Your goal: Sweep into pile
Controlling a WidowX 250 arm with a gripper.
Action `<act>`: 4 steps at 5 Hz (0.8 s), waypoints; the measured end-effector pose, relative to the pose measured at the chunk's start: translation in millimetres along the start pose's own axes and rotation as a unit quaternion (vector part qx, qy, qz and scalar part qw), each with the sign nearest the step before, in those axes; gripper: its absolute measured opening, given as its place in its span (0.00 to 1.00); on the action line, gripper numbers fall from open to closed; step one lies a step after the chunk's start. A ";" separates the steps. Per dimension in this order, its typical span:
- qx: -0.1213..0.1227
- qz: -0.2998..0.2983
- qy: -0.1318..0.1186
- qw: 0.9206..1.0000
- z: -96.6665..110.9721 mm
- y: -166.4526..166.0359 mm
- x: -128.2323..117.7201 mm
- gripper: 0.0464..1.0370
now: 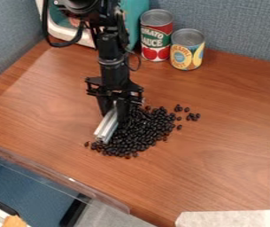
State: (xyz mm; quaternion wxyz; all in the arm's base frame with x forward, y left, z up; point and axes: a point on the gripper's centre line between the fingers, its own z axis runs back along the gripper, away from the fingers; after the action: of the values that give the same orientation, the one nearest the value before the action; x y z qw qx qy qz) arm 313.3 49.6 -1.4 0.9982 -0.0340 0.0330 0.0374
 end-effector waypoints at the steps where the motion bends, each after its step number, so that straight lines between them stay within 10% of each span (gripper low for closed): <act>1: 0.004 0.011 0.000 1.000 4.8 14.8 0.4 0.34; 4: -0.001 -0.004 -0.068 0.998 50.0 107.1 -17.1 0.34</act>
State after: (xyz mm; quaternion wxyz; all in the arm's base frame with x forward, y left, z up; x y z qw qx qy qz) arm 291.2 158.4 42.6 0.9982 -0.0323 -0.0353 0.0354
